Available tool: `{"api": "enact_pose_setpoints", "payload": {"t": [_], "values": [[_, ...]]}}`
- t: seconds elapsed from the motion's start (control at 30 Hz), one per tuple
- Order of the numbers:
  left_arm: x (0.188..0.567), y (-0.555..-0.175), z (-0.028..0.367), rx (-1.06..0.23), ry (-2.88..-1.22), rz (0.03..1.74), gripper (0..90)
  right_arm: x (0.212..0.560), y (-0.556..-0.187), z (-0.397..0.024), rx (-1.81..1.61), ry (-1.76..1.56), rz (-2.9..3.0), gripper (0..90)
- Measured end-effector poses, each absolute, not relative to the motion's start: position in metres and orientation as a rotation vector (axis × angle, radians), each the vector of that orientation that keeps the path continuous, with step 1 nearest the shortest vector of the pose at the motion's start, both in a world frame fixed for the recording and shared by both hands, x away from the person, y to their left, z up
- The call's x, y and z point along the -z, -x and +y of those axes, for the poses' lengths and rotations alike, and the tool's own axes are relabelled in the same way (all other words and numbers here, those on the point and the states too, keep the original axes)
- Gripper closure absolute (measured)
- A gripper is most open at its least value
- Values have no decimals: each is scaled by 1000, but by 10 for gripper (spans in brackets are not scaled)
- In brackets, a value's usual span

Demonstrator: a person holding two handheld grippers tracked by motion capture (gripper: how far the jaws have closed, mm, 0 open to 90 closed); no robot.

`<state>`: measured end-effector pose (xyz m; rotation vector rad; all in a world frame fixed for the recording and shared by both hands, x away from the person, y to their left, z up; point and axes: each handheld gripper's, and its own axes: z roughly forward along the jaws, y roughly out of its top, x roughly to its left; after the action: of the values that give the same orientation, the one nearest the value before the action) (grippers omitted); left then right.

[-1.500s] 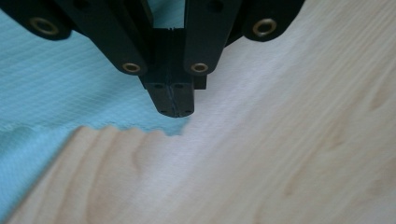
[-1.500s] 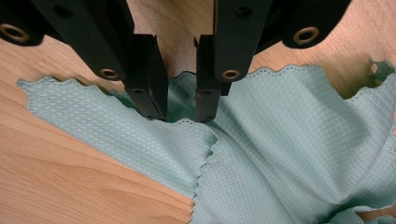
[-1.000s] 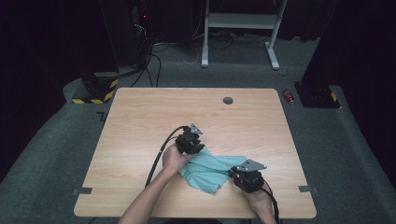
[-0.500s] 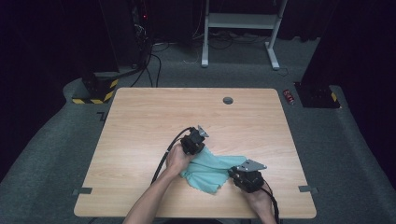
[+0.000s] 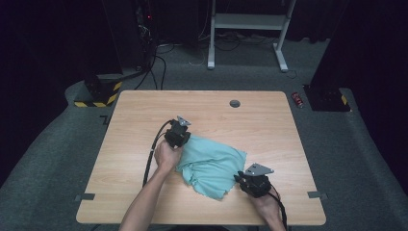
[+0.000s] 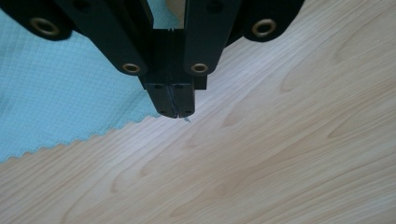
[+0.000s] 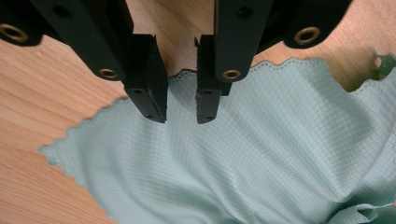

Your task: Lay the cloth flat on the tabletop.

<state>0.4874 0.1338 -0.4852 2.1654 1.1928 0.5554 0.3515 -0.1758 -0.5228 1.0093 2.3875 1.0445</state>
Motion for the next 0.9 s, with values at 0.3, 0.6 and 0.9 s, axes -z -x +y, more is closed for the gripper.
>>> {"api": "enact_pose_setpoints", "payload": {"t": [0.3,0.6,0.9], "values": [[498,-493,146,-549,-2184,1225,899,523,-358,-174,-1031,-986,2389,889],[502,-490,151,-538,-2180,1220,900,506,-373,-184,-1136,-1009,2365,762],[509,-488,153,-490,-2134,1214,900,504,-418,-181,-1019,-1145,2323,719]]}}
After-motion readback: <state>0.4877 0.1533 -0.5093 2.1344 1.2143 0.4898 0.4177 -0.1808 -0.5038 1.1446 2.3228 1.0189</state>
